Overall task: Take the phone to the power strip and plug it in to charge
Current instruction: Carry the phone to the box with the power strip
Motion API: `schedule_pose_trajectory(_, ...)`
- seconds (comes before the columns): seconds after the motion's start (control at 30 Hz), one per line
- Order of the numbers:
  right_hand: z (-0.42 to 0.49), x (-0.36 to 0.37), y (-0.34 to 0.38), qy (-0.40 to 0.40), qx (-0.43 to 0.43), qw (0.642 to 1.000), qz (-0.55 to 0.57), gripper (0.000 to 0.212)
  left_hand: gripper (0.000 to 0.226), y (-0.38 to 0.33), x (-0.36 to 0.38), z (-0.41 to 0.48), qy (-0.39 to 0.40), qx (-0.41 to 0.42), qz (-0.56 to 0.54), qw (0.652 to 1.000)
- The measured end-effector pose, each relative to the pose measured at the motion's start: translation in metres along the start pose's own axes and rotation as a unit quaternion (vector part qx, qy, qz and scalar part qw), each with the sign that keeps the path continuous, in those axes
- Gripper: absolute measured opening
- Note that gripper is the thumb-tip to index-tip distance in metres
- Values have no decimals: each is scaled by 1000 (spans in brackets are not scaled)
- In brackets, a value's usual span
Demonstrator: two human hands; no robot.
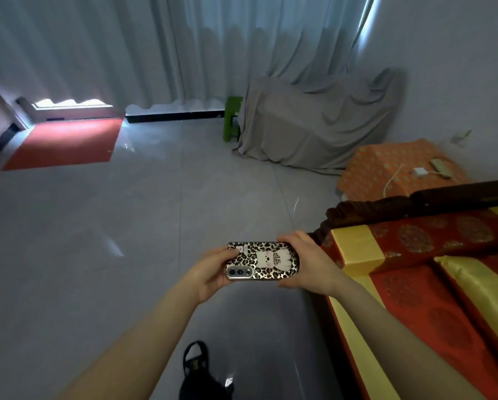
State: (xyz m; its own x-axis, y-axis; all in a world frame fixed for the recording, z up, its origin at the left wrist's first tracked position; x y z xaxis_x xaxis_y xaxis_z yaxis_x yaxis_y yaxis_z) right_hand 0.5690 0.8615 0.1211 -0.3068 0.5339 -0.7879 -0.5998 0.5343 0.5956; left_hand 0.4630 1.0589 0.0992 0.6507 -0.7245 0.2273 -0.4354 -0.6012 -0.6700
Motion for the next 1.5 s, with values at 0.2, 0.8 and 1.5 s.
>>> schedule_pose_trajectory(0.2,134,33,-6,-21,44,999,2,86,15,-108,-7,112,10,4,50,999)
schedule_pose_trajectory(0.8,433,-8,-177,-110,163,979,-50,87,35,-348,195,411,112,-70,239,962)
schedule_pose_trajectory(1.5,547,-194,-443,-288,469,828,-106,95,21,-412,649,612,338,-145,483,795)
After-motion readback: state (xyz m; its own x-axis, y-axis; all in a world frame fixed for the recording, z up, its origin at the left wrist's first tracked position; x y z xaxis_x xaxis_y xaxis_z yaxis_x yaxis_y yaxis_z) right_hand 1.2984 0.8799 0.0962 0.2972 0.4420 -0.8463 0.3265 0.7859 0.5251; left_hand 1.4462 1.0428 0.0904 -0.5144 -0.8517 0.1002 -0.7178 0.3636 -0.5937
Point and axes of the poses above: each hand's wrist, its own z-axis towards the middle knuckle, its own x-axis out of the palm, y = z × x, the point moved 1 cm from there along z, towards the middle knuckle, and after that the axes turned 15 degrees about -y, right-handed, at the moved point
